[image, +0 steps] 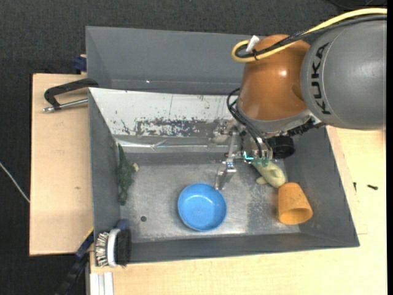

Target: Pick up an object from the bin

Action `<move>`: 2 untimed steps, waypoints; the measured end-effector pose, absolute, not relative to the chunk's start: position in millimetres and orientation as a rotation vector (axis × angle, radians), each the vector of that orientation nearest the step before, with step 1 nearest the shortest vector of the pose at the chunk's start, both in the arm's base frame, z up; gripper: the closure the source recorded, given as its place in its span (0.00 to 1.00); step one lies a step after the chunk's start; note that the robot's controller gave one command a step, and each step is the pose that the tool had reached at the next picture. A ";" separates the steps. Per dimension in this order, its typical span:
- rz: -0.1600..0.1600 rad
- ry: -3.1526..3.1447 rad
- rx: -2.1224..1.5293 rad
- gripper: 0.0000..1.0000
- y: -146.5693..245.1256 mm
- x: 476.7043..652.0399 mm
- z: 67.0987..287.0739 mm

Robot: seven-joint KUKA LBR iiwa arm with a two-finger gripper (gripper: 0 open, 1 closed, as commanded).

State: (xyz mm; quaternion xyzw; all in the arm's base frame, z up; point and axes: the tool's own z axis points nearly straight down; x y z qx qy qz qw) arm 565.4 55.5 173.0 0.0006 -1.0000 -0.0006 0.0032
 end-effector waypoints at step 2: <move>-0.003 -3.143 -0.001 0.00 55.2 567.3 177.3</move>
Offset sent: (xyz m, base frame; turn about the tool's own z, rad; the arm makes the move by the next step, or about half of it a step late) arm 0.0000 0.0000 0.0000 0.0000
